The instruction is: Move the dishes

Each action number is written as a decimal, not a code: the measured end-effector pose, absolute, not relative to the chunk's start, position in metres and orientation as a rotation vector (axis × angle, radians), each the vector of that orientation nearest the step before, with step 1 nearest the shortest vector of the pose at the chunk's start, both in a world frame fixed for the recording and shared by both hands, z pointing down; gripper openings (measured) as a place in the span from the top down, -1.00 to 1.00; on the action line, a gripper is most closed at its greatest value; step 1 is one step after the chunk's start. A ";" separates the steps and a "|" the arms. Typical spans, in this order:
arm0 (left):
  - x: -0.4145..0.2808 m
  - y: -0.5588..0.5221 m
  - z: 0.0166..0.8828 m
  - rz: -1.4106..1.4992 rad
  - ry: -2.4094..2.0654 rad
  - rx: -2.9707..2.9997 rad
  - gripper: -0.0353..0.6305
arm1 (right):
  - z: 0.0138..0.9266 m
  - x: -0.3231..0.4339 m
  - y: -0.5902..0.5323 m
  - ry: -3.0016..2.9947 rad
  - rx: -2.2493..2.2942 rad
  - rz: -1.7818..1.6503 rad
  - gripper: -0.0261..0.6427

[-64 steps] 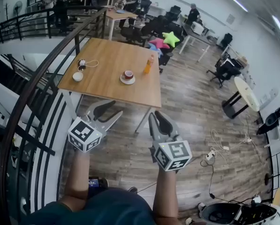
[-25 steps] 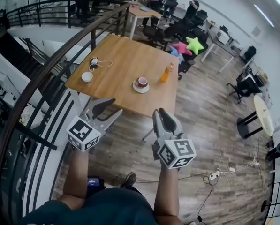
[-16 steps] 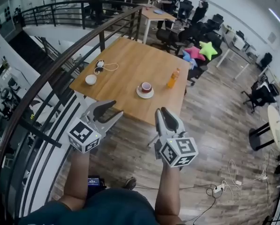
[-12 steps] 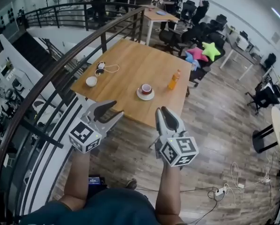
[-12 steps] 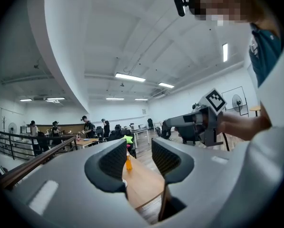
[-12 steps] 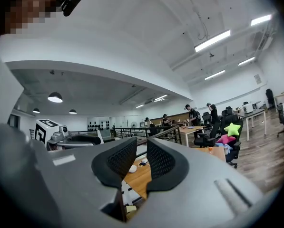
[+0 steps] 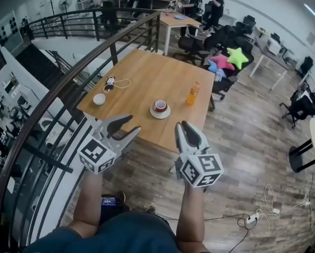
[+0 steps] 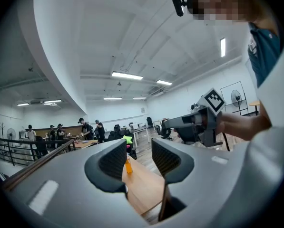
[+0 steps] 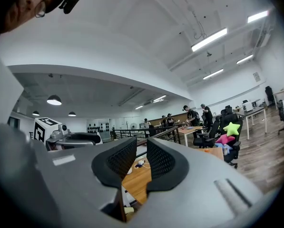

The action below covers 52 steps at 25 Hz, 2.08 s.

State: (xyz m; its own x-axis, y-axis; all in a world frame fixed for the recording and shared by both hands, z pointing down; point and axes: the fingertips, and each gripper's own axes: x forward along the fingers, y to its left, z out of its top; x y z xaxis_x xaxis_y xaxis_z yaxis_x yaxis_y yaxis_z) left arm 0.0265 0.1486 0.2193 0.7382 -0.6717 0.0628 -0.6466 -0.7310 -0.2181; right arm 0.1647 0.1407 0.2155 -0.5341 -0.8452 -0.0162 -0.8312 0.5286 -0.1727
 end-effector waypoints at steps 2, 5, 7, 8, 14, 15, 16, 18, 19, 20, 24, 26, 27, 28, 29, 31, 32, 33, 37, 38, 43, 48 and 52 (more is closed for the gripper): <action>0.028 0.138 0.223 -0.207 1.043 -2.767 0.40 | 0.220 0.165 0.131 2.656 -1.480 -0.231 0.77; 0.028 0.122 0.230 -0.200 1.019 -2.793 0.40 | 0.228 0.165 0.120 2.656 -1.515 -0.250 0.77; 0.028 0.108 0.234 -0.184 1.000 -2.811 0.40 | 0.232 0.165 0.111 2.653 -1.548 -0.251 0.77; 0.028 0.100 0.236 -0.175 0.988 -2.820 0.40 | 0.233 0.166 0.106 2.652 -1.567 -0.249 0.77; 0.038 0.036 0.247 -0.118 0.875 -2.887 0.40 | 0.235 0.178 0.057 2.606 -1.720 -0.234 0.77; 0.041 0.023 0.248 -0.114 0.852 -2.896 0.40 | 0.235 0.180 0.046 2.593 -1.744 -0.231 0.77; 0.041 0.012 0.249 -0.109 0.831 -2.903 0.40 | 0.235 0.180 0.036 2.582 -1.764 -0.230 0.77; 0.038 -0.012 0.249 -0.093 0.802 -2.914 0.40 | 0.235 0.175 0.017 2.568 -1.796 -0.230 0.77; 0.034 -0.024 0.248 -0.084 0.792 -2.917 0.40 | 0.235 0.171 0.008 2.563 -1.809 -0.230 0.77; 0.031 -0.036 0.247 -0.077 0.781 -2.921 0.40 | 0.236 0.168 -0.002 2.557 -1.823 -0.232 0.77; 0.023 -0.077 0.251 -0.058 0.731 -2.954 0.40 | 0.239 0.159 -0.035 2.534 -1.890 -0.246 0.77; 0.020 -0.092 0.253 -0.048 0.706 -2.970 0.40 | 0.240 0.156 -0.047 2.522 -1.923 -0.254 0.77; 0.018 -0.099 0.254 -0.044 0.694 -2.977 0.40 | 0.240 0.154 -0.052 2.515 -1.937 -0.257 0.77; 0.016 -0.105 0.255 -0.039 0.684 -2.983 0.40 | 0.240 0.151 -0.058 2.509 -1.950 -0.259 0.77; 0.014 -0.112 0.257 -0.033 0.676 -2.990 0.40 | 0.240 0.149 -0.064 2.506 -1.962 -0.260 0.77; 0.009 -0.126 0.260 -0.020 0.670 -3.003 0.40 | 0.242 0.144 -0.075 2.508 -1.983 -0.264 0.77; 0.007 -0.134 0.262 -0.013 0.670 -3.010 0.40 | 0.243 0.142 -0.082 2.512 -1.991 -0.266 0.77; 0.005 -0.143 0.265 -0.007 0.671 -3.017 0.40 | 0.244 0.140 -0.089 2.517 -1.999 -0.268 0.77; 0.001 -0.168 0.277 0.009 0.679 -3.039 0.40 | 0.249 0.136 -0.113 2.532 -2.019 -0.272 0.77; 0.000 -0.172 0.280 0.010 0.684 -3.042 0.40 | 0.250 0.135 -0.118 2.537 -2.021 -0.272 0.77; -0.007 -0.187 0.299 -0.026 0.730 -3.051 0.40 | 0.259 0.128 -0.137 2.578 -2.001 -0.293 0.77; -0.003 -0.202 0.325 -0.101 0.786 -3.031 0.40 | 0.269 0.131 -0.158 2.616 -1.944 -0.316 0.77; 0.019 -0.214 0.358 -0.196 0.827 -3.017 0.39 | 0.280 0.144 -0.176 2.641 -1.865 -0.343 0.77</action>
